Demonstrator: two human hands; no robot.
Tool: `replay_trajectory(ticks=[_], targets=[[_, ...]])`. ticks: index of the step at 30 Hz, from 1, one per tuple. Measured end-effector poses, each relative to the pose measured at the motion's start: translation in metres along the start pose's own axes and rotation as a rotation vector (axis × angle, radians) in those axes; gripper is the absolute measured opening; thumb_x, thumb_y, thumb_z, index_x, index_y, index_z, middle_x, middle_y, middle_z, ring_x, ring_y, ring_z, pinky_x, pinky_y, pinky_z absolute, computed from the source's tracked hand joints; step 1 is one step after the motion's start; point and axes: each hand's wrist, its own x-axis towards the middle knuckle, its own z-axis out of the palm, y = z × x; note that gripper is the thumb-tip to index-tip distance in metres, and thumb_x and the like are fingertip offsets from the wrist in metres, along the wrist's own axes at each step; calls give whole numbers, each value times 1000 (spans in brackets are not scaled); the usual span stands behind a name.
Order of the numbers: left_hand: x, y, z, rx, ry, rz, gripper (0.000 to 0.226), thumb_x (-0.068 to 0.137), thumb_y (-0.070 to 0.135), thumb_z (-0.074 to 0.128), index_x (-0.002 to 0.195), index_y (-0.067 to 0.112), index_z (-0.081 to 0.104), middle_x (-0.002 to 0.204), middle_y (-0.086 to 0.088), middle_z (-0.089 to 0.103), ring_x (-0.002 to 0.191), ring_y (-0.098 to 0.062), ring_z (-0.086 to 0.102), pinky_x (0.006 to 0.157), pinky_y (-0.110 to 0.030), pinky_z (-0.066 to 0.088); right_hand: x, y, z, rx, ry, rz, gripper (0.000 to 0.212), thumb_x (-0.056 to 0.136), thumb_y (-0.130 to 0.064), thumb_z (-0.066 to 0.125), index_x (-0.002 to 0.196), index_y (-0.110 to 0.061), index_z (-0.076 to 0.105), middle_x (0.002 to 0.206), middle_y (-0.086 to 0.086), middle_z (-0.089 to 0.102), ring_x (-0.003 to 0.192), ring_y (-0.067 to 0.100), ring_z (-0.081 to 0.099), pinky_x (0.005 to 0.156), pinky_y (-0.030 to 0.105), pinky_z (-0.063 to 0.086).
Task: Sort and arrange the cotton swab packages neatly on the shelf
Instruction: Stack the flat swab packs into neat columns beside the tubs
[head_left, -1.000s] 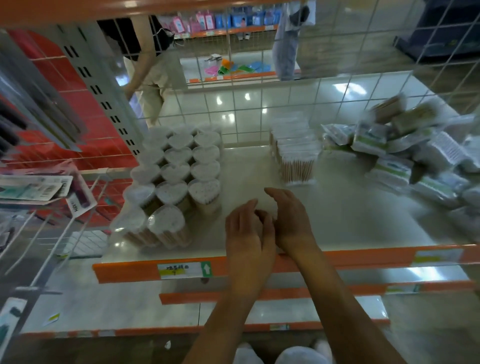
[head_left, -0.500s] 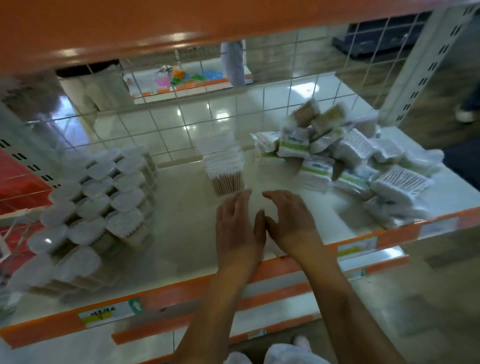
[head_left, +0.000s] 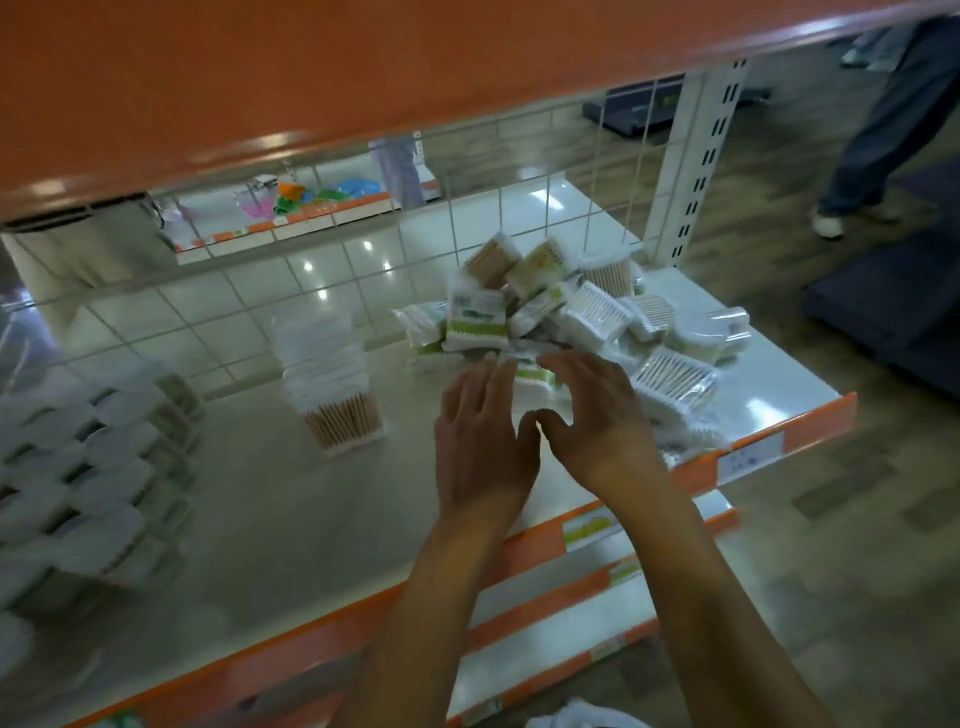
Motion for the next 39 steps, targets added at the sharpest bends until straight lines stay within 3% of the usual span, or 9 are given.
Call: replay_trajectory(ticks=[4,10,14,22,26,31,36,39], targets=[[14,24,16,-21,-13,36,52,81,24,59,131,14,53,134,-8,52,127,-31,43,101,-46,40,8,20,-17,13,87,5,40,76,-8,66,115,-13,60,122,3,57,119,24,44,93,18,27],[31,48,38,-33,-56,84,53,80,29,55,131,14,50,137,-7,50,130,-30,41,102,-48,38,21,50,-40,15,219,65,41,80,-10,67,120,-12,59,125,6,57,122,25,44,95,23,31],[34,61,46,-70,-61,82,58,84,43,39,133,14,49,138,-8,49,130,-29,40,103,-44,38,31,77,-49,-30,323,144,39,82,-12,65,120,-10,59,125,9,57,120,29,46,98,32,34],[34,79,57,-109,-158,51,61,83,50,33,134,19,47,136,1,50,127,-21,39,99,-37,37,49,112,-55,-8,195,380,57,87,-36,61,138,-17,42,142,12,40,129,32,33,104,41,29],[33,82,58,-118,-192,17,46,90,38,50,132,21,47,134,3,50,126,-18,37,99,-38,38,52,119,-51,65,122,417,54,87,-34,60,136,-21,43,139,12,44,125,31,41,98,39,36],[29,83,57,-114,-224,-39,47,92,35,55,136,24,43,137,5,47,130,-14,32,104,-32,31,50,117,-51,110,189,379,50,86,-27,64,133,-23,48,134,8,50,121,26,47,95,35,37],[26,83,54,-109,-220,-87,46,93,35,54,136,24,44,137,5,46,129,-14,33,103,-30,31,50,114,-57,182,302,256,41,84,-22,67,124,-27,59,128,1,55,115,18,51,91,25,37],[24,82,53,-118,-210,-105,46,93,32,54,137,24,44,137,5,46,129,-15,34,102,-28,29,51,110,-61,239,384,166,36,82,-22,70,118,-27,64,124,1,57,112,17,53,91,26,41]])
